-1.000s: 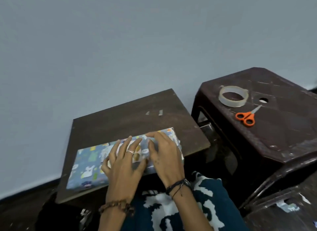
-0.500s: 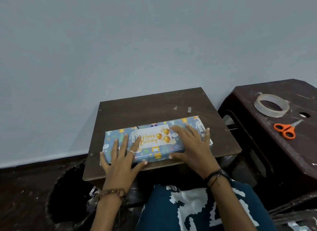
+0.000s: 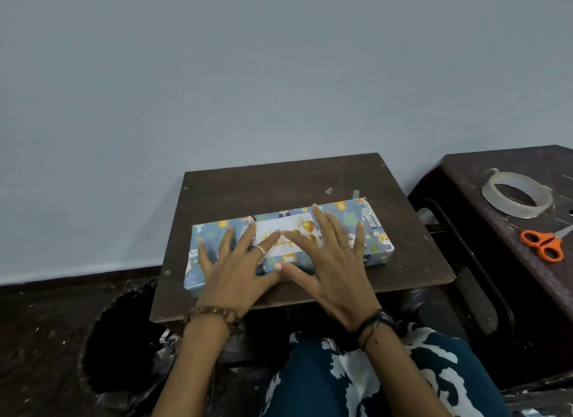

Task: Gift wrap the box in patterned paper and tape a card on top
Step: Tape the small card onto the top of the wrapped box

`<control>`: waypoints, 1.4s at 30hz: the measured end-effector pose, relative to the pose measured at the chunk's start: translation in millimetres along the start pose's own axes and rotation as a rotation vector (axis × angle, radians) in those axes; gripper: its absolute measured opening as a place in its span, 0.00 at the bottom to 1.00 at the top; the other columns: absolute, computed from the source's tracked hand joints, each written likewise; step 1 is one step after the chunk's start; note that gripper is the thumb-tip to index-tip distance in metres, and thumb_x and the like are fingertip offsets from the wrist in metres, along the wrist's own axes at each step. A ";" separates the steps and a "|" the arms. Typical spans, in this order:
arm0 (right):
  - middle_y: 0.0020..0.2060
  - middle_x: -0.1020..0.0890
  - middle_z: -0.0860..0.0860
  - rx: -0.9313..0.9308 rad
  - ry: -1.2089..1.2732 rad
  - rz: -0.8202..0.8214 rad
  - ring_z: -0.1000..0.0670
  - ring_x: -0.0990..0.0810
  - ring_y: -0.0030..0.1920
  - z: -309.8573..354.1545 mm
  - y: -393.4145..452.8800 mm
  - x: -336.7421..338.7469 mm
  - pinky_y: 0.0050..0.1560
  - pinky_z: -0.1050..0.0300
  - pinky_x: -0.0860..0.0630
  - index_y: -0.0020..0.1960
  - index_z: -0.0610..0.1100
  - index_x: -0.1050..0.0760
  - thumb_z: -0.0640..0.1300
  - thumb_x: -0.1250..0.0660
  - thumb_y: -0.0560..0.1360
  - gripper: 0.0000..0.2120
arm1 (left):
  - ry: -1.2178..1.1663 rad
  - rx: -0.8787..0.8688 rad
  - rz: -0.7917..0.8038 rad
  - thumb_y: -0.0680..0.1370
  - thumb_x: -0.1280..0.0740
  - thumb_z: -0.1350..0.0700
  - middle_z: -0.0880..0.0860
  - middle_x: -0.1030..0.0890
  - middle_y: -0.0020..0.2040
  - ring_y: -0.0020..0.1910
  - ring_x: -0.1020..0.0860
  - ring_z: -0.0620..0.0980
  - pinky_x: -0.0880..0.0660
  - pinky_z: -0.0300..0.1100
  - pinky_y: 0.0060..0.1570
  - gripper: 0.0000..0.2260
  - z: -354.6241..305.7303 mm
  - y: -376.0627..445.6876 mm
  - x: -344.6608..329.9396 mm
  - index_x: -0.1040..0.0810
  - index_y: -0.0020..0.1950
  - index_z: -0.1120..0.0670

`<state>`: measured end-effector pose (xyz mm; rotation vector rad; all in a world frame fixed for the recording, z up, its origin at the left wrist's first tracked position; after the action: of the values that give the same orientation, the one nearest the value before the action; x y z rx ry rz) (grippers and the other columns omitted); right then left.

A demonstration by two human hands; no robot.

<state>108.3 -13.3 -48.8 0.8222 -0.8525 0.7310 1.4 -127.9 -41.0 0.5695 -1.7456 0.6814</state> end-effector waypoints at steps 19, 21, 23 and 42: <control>0.66 0.35 0.56 -0.108 0.077 0.128 0.55 0.41 0.68 2.8 0.1 5.0 0.72 0.42 0.56 0.65 0.65 0.32 0.71 0.58 0.68 0.31 | -0.217 0.008 0.029 0.68 0.46 0.27 0.41 0.58 0.76 0.75 0.59 0.47 0.61 0.60 0.70 0.32 -0.9 -0.2 3.3 0.63 0.63 0.27; 0.58 0.30 0.55 -0.148 0.213 0.083 0.54 0.35 0.61 -4.0 10.4 15.4 0.68 0.48 0.42 0.65 0.63 0.31 0.68 0.53 0.71 0.27 | -0.268 0.009 -0.046 0.72 0.40 0.33 0.41 0.54 0.76 0.75 0.57 0.46 0.60 0.59 0.69 0.30 -11.4 6.3 14.5 0.55 0.68 0.28; 0.54 0.26 0.53 -0.166 0.381 -0.004 0.53 0.31 0.57 -17.8 26.1 26.5 0.61 0.53 0.34 0.63 0.57 0.27 0.59 0.43 0.75 0.19 | -0.323 -0.073 -0.149 0.74 0.38 0.38 0.43 0.44 0.75 0.75 0.50 0.46 0.57 0.58 0.71 0.24 -29.1 23.0 25.3 0.40 0.68 0.32; 0.46 0.29 0.54 -0.363 0.191 0.109 0.54 0.28 0.49 -163.1 105.7 12.1 0.46 0.58 0.30 0.52 0.54 0.20 0.48 0.29 0.71 0.09 | -0.173 -0.251 0.091 0.68 0.25 0.51 0.52 0.28 0.50 0.51 0.27 0.50 0.31 0.41 0.50 0.20 -91.5 209.6 0.2 0.23 0.59 0.53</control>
<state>84.6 178.8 -71.0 0.3784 -0.8303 0.7103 -78.2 86.0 -54.6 0.3863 -1.9937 0.4764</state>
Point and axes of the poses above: each hand's wrist, its own y-axis towards the middle knuckle, its own x-axis out of the back of the hand, z = x × y, the point moved 2 cm from there along y, towards the middle knuckle
